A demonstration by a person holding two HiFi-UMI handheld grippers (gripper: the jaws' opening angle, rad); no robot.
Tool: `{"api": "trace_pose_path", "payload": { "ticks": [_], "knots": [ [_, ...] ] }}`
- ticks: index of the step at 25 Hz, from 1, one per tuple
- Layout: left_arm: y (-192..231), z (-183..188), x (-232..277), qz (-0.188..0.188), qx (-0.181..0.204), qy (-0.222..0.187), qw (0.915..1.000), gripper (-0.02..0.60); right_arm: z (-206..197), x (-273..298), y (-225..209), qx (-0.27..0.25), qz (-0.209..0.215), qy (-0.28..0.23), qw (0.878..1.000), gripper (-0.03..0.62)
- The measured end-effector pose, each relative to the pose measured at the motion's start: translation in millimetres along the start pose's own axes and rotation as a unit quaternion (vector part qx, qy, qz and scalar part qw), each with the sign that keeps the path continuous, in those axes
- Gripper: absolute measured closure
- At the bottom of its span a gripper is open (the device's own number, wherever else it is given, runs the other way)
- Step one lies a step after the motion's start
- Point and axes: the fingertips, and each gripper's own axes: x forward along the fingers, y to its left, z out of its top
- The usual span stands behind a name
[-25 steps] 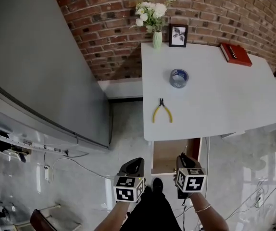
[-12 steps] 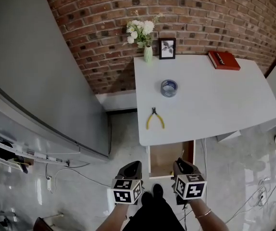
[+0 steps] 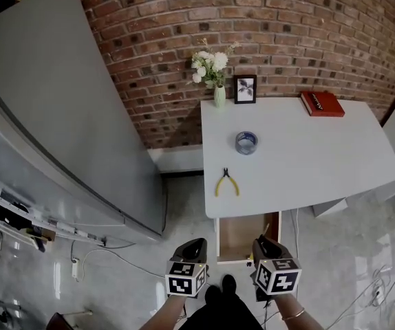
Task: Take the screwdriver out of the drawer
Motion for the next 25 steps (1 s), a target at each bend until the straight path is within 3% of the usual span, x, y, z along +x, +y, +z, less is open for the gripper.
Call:
{"api": "trace_pose_path", "payload": {
  "ticks": [25],
  "knots": [
    [-13.1,23.1,-18.8,-0.011,0.021,-0.025,0.9994,0.588,19.6,-26.3,2.2,-0.027,-0.011,-0.029,0.999,0.517]
  ]
}}
